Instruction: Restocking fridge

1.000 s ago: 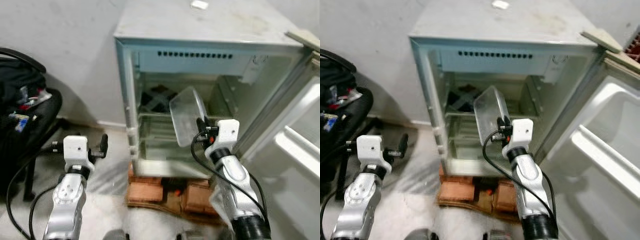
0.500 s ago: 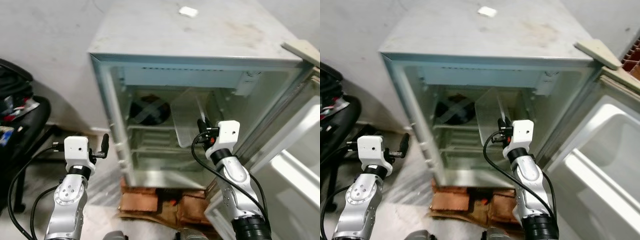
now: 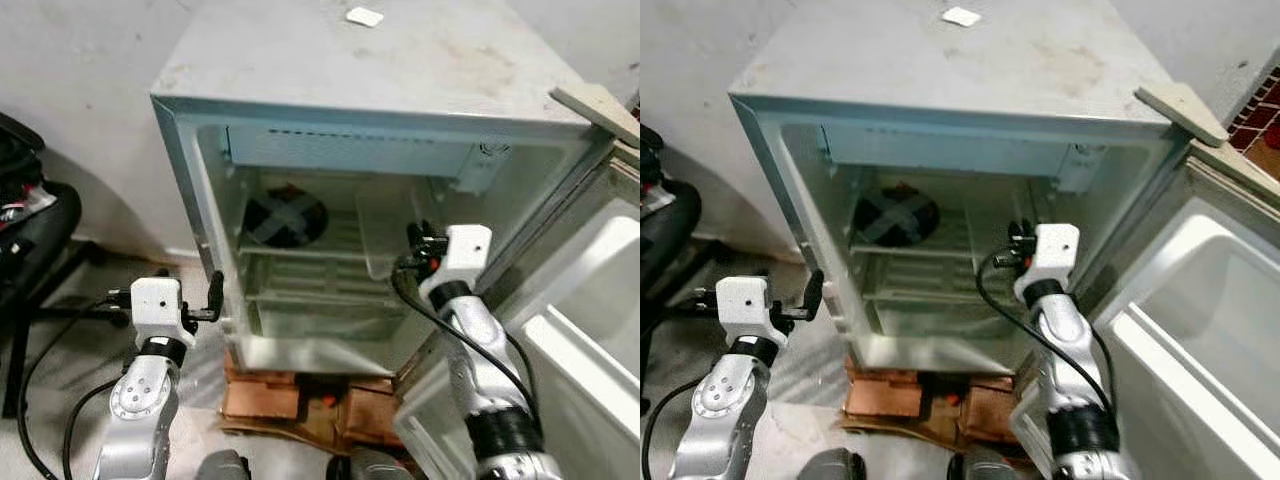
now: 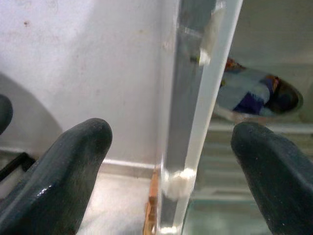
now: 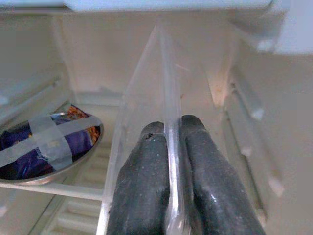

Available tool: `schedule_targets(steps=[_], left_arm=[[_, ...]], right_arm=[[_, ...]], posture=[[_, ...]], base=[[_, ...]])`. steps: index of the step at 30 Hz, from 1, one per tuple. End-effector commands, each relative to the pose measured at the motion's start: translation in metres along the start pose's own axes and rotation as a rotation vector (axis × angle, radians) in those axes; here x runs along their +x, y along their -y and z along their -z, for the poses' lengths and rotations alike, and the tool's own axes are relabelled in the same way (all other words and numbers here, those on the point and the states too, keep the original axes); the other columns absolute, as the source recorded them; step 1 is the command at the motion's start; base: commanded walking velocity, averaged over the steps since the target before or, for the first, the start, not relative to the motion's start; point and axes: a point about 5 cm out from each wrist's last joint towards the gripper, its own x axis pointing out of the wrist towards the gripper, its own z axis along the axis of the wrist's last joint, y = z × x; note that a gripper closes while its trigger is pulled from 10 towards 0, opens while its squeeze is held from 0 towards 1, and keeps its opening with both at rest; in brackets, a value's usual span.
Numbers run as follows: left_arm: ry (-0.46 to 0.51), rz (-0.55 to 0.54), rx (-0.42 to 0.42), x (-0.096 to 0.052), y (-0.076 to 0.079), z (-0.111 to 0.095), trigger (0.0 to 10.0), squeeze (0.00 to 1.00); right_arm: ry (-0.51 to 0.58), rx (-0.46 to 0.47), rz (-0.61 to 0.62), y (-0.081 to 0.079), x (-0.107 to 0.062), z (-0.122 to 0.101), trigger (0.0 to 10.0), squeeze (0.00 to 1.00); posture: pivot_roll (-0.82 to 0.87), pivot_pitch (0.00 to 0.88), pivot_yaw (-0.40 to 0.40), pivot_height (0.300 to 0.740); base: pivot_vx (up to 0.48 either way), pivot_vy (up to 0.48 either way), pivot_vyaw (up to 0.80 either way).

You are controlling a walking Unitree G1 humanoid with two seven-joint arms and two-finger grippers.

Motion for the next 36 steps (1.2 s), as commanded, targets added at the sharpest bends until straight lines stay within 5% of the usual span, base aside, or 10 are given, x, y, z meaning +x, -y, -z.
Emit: schedule_targets(steps=[1, 11, 20, 30, 31, 36], left_arm=[[0.000, -0.004, -0.008, -0.002, 0.001, -0.002, 10.0, 0.00], [-0.016, -0.024, 0.010, -0.023, -0.006, -0.011, 10.0, 0.00], [-0.028, -0.039, 0.017, -0.033, -0.009, -0.019, 10.0, 0.00], [-0.042, -0.042, 0.026, -0.034, -0.011, -0.022, 10.0, 0.00], [-0.042, -0.041, 0.026, -0.034, -0.010, -0.023, 10.0, 0.00], [-0.041, -0.053, 0.020, -0.034, -0.009, -0.025, 10.0, 0.00]], right_arm=[[-0.020, -0.004, 0.011, -0.001, 0.000, 0.006, 10.0, 0.00], [-0.114, 0.064, 0.040, -0.015, 0.012, 0.026, 10.0, 0.00], [-0.086, 0.152, 0.159, -0.011, 0.038, 0.015, 10.0, 0.00], [-0.146, 0.261, 0.211, -0.028, 0.070, -0.002, 10.0, 0.00], [-0.150, 0.260, 0.198, -0.033, 0.074, -0.006, 10.0, 0.95], [-0.095, 0.204, 0.167, -0.041, 0.085, -0.025, 10.0, 1.00]], posture=[[0.11, 0.182, -0.072, 0.740], [0.17, 0.242, -0.066, 0.740], [0.22, 0.271, -0.057, 0.740], [0.24, 0.272, -0.054, 0.740], [0.24, 0.271, -0.058, 0.740], [0.25, 0.273, -0.065, 0.740]], base=[[0.000, 0.000, 0.00], [0.000, 0.000, 0.00], [0.000, 0.000, 0.00], [0.000, 0.000, 0.00], [0.000, 0.000, 0.00], [0.000, 0.000, 0.00]])
